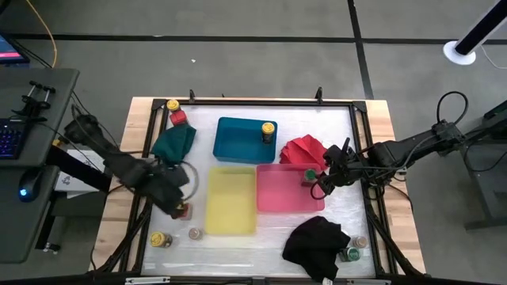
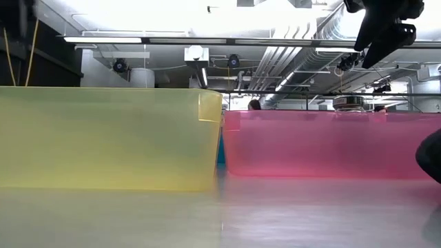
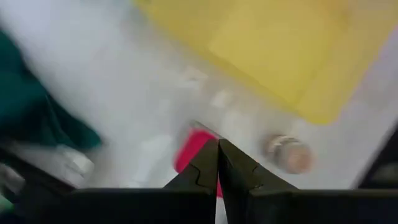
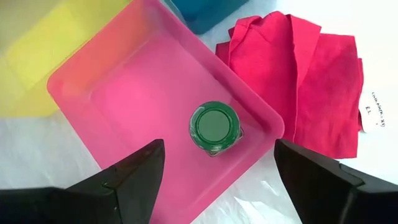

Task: Sort spices by type
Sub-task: Put the red spice bottle into the yellow bin

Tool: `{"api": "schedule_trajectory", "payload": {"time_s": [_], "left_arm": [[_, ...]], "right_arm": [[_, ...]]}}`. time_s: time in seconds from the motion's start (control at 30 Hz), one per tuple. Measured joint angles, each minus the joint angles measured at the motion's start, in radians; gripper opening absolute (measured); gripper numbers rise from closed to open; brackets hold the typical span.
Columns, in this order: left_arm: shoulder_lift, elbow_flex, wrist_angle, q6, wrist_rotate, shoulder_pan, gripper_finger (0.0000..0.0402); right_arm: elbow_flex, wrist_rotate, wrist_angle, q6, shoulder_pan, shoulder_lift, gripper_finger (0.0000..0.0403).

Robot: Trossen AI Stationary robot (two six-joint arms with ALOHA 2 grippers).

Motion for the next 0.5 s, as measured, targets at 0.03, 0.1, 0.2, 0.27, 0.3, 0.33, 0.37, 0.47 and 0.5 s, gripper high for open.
{"api": "schedule_trajectory", "payload": {"time_s": [0.03, 0.1, 0.2, 0.27, 0.3, 0.33, 0.37, 0.47, 0.5], "left_arm": [[-0.027, -0.014, 0.002, -0.109, 0.001, -0.020, 0.0001], [-0.064, -0.032, -0.003, -0.287, 0.011, -0.054, 0.0005], [-0.075, -0.037, -0.036, -0.398, 0.064, -0.097, 0.0026], [-0.063, -0.038, -0.066, -0.440, 0.077, -0.110, 0.0051], [-0.054, -0.038, -0.076, -0.463, 0.077, -0.110, 0.0068], [-0.045, -0.038, -0.082, -0.484, 0.070, -0.108, 0.0086], [-0.035, -0.038, -0.082, -0.500, 0.066, -0.102, 0.0105], [0.001, -0.038, -0.069, -0.540, 0.074, -0.075, 0.0169], [0.015, -0.038, -0.064, -0.545, 0.081, -0.067, 0.0191]], "right_arm": [[0.000, 0.005, 0.000, 0.000, 0.000, 0.000, 0.0299], [0.000, 0.023, 0.000, 0.003, 0.000, 0.000, 0.0299], [0.000, 0.030, 0.000, 0.003, -0.001, 0.000, 0.0299], [0.000, 0.034, 0.000, 0.001, -0.006, 0.000, 0.0299], [0.000, 0.039, 0.000, 0.001, -0.009, 0.000, 0.0299], [0.000, 0.043, 0.000, 0.001, -0.013, 0.000, 0.0299], [0.000, 0.047, 0.000, 0.001, -0.018, 0.000, 0.0299], [0.000, 0.049, -0.001, 0.001, -0.033, 0.000, 0.0299], [0.000, 0.049, -0.001, 0.000, -0.038, 0.000, 0.0299]]}}
